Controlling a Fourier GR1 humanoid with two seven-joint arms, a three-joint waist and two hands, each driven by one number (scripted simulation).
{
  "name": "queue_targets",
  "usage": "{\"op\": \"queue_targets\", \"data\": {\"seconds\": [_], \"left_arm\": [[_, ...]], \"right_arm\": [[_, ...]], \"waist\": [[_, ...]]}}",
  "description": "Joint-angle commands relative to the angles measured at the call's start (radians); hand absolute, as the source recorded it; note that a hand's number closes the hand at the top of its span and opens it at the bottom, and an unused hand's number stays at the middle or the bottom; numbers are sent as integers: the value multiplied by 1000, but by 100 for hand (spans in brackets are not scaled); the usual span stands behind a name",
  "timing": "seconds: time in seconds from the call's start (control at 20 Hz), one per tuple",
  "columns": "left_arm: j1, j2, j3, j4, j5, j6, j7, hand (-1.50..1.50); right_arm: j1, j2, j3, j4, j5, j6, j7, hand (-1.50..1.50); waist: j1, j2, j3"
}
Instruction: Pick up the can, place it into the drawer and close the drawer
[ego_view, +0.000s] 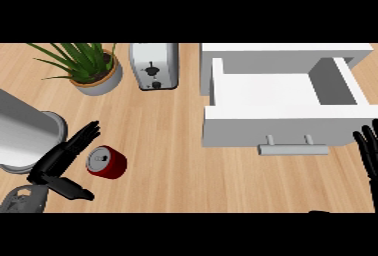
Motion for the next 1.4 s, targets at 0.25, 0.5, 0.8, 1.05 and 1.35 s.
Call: {"op": "queue_targets", "data": {"seconds": [0.25, 0.5, 0.8, 1.05, 1.35], "left_arm": [[-69, 14, -15, 133, 0, -46, -119, -150], [-100, 4, -51, 255, -54, 10, -210, -150], [-139, -31, -58, 201, -14, 17, -106, -150], [-169, -57, -69, 279, -27, 48, -145, -150], [-216, -74, -87, 321, -34, 39, -151, -150]], "right_arm": [[25, 3, -10, -44, -33, 24, 26, -150], [37, -11, -46, -49, -63, 48, 8, -150], [88, 27, -22, -62, -45, 49, -18, -150], [-13, -13, -55, -71, -61, 18, 84, -150], [1, 18, -21, -25, -29, 24, 19, -150]], "waist": [[-2, 0, 0], [-6, 1, 0], [-3, -1, 1], [-1, 0, 0], [-3, 1, 0]]}}
